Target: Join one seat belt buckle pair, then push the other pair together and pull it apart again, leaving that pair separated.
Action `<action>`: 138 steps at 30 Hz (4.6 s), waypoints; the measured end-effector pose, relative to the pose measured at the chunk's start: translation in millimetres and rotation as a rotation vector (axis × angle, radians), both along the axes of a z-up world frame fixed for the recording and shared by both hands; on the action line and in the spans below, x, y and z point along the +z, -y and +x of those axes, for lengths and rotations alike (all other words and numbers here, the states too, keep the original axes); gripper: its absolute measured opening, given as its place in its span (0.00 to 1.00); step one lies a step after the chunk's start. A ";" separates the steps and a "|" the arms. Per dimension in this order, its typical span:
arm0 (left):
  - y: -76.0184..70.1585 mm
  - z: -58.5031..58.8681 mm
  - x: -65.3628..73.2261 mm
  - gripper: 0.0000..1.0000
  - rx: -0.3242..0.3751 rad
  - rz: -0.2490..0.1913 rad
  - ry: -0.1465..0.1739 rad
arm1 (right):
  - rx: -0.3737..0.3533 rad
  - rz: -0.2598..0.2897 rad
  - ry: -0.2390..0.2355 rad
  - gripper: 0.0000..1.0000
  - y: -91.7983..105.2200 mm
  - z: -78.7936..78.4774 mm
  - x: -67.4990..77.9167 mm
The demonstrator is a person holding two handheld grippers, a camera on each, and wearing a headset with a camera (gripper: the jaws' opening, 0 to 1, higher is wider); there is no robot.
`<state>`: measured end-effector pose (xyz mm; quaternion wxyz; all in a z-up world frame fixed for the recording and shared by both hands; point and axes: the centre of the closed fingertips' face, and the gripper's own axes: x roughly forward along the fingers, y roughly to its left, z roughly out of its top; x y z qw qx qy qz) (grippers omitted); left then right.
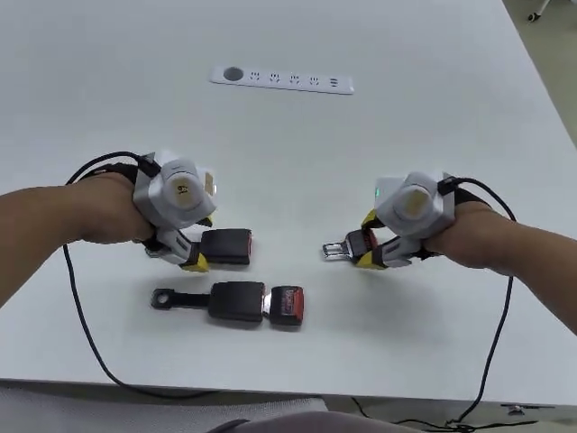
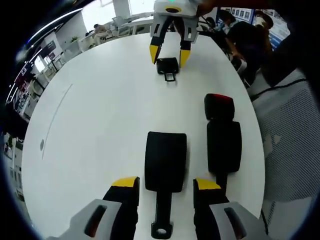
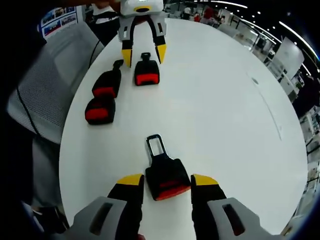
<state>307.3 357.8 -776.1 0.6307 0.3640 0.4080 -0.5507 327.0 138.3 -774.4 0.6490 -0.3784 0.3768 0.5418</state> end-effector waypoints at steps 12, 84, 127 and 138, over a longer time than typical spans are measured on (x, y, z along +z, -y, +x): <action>2.3 -2.8 -6.5 0.34 -0.019 0.006 -0.001 | 0.039 -0.041 -0.025 0.32 8.1 -4.5 -8.8; 5.9 -2.5 -8.9 0.30 -0.047 0.047 0.000 | 0.097 0.056 -0.011 0.30 -122.6 -21.3 -7.0; 8.6 -4.9 -8.4 0.31 -0.064 0.075 -0.006 | 0.077 0.056 0.006 0.31 -114.5 -23.0 -4.7; 9.3 -5.9 -6.9 0.31 -0.061 0.069 -0.008 | 0.056 0.002 0.010 0.32 -65.6 -23.0 -6.2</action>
